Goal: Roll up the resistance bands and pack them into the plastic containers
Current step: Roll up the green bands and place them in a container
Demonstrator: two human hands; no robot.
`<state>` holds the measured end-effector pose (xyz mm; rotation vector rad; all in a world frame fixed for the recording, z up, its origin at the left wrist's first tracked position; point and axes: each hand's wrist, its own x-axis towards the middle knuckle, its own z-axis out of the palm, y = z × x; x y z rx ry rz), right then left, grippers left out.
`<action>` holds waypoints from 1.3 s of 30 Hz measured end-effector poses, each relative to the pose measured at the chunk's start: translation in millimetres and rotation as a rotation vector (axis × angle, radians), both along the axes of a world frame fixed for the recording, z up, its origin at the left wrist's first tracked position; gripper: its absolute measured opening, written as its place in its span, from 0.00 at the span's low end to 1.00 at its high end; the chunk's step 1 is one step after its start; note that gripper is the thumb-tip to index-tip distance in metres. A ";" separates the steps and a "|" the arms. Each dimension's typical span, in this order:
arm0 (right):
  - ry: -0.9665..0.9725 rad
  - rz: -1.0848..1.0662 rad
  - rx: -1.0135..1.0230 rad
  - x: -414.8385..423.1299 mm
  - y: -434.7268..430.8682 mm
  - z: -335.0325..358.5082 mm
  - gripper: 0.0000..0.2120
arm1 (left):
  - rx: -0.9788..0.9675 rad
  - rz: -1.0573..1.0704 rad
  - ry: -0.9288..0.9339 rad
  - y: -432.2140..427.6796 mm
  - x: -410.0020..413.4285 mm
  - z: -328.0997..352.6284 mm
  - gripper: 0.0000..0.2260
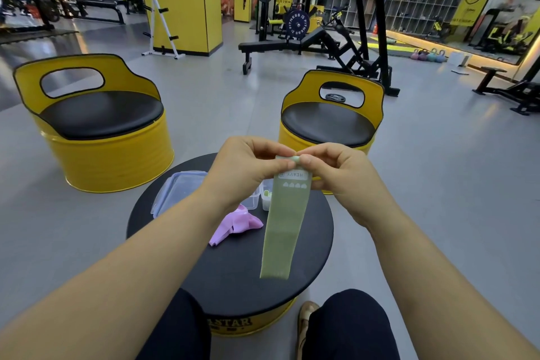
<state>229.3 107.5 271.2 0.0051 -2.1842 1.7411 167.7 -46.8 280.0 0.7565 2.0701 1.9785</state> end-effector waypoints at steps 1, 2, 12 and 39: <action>0.007 -0.008 0.006 -0.1 -0.5 0.0 0.03 | -0.004 0.007 0.013 0.3 0.2 -0.3 0.07; 0.015 -0.010 0.016 -0.2 -0.7 -0.1 0.03 | -0.007 0.017 0.026 0.6 0.5 -0.8 0.07; 0.056 -0.012 0.008 1.4 2.1 -0.1 0.04 | 0.001 -0.069 -0.135 0.1 1.6 -1.0 0.06; 0.022 -0.021 -0.056 -0.6 -0.5 -11.6 0.03 | -0.002 0.020 -0.031 1.6 -1.8 -10.1 0.09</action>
